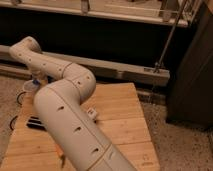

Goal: Place the white sponge in the ceramic cup

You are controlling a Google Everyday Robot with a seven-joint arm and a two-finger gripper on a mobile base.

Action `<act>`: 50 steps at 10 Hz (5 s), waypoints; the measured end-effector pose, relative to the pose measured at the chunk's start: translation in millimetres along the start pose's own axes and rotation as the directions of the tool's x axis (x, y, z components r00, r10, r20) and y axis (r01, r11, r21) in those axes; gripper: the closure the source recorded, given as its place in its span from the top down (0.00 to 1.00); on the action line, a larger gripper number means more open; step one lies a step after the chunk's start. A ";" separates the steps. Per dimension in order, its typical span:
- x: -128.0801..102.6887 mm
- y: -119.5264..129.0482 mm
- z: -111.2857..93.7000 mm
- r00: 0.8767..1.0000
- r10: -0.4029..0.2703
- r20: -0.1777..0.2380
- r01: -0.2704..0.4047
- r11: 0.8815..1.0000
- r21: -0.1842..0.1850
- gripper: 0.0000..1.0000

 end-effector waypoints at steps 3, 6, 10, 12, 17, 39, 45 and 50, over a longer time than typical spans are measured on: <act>14.5 -1.7 -7.5 0.991 0.044 -0.128 -0.038 0.998 0.051 0.00; 53.1 -8.0 -39.4 0.906 0.152 -0.395 -0.084 0.979 0.184 0.00; 75.3 -31.2 -40.8 0.818 0.193 -0.543 -0.037 0.958 0.284 0.00; 73.4 -33.8 -27.6 0.806 0.188 -0.561 -0.024 0.958 0.287 0.00; 82.4 -33.0 -17.3 0.793 0.158 -0.589 -0.022 0.973 0.231 0.00; 53.4 -21.5 14.5 0.943 0.005 -0.333 0.005 1.000 0.028 0.00; 40.8 -1.8 -1.1 0.966 -0.005 -0.257 -0.006 0.999 -0.040 0.00; 50.6 -10.0 -3.3 0.980 -0.052 -0.194 0.038 0.996 -0.076 0.00</act>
